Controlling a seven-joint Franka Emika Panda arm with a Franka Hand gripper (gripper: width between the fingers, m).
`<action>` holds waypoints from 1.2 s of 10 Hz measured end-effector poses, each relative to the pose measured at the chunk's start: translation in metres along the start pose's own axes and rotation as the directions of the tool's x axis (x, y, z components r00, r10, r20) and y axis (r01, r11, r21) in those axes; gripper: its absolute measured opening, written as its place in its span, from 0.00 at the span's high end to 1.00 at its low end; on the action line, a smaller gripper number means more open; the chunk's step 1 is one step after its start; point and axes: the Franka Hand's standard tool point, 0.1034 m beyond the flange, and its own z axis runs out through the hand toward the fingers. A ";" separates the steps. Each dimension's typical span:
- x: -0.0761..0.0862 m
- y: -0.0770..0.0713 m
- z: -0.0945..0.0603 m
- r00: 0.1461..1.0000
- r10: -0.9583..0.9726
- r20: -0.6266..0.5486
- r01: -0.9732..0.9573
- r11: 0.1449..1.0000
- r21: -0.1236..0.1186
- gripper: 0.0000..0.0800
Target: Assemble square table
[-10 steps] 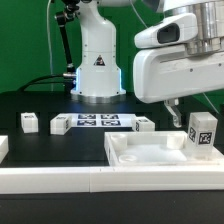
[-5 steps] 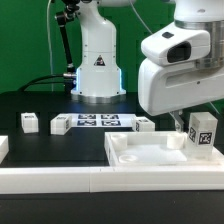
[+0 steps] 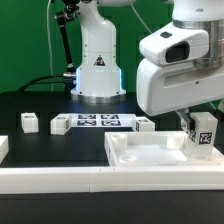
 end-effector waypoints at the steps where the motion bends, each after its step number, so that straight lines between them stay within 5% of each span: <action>1: 0.000 0.001 0.000 1.000 0.002 0.000 -0.002 1.000 -0.001 0.61; 6: -0.003 0.007 -0.001 0.997 0.063 -0.033 -0.064 0.998 -0.005 0.61; 12: -0.006 0.005 0.001 0.798 0.597 -0.081 -0.596 0.802 0.045 0.63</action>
Offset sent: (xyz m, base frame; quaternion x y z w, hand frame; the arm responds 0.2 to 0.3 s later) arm 0.0000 0.0000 0.0000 0.0000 0.0000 0.0650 0.9979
